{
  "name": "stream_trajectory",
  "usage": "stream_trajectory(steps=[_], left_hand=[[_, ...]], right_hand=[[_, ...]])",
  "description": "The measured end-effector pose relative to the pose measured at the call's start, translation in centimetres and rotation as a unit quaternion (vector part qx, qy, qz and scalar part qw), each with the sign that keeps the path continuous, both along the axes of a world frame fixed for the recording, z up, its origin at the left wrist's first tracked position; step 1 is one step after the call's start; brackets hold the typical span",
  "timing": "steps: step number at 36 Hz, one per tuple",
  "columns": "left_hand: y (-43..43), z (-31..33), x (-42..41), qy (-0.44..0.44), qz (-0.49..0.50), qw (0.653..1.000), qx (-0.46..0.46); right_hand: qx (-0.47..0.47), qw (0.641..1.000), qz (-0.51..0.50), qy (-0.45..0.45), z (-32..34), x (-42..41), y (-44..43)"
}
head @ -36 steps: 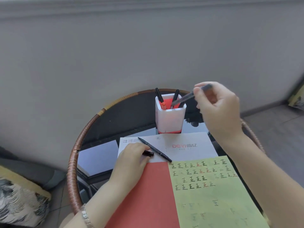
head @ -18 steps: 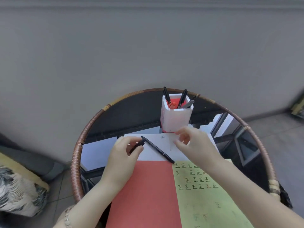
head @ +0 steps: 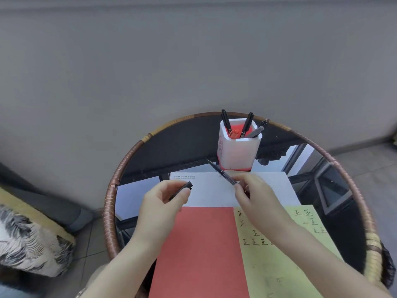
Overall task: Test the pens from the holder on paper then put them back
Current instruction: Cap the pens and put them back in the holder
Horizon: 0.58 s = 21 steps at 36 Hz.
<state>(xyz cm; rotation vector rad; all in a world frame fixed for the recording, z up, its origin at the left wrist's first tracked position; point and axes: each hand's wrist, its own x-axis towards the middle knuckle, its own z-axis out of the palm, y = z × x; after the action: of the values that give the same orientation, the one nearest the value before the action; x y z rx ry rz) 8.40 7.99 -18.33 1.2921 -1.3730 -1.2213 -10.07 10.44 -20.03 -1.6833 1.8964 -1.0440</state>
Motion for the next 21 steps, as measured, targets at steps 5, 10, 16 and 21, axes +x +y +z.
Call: stream_trajectory(steps=[5, 10, 16, 21], left_hand=[[0.6, -0.1, -1.7, 0.048, -0.021, 0.997, 0.054], [1.1, 0.2, -3.7, 0.044, -0.061, 0.995, 0.07], [1.9, 0.9, -5.0, 0.054, -0.101, 0.992, 0.061], [2.2, 1.1, -5.5, 0.052, -0.113, 0.99, 0.068]], right_hand=[[0.018, 0.997, 0.01, -0.081, 1.2, -2.3, 3.2], [-0.001, 0.997, 0.011, -0.072, 2.1, -4.3, 5.6], [-0.029, 0.999, -0.017, -0.01, 2.7, -6.0, 7.2], [-0.041, 0.999, -0.01, -0.003, 2.7, -6.6, 7.7]])
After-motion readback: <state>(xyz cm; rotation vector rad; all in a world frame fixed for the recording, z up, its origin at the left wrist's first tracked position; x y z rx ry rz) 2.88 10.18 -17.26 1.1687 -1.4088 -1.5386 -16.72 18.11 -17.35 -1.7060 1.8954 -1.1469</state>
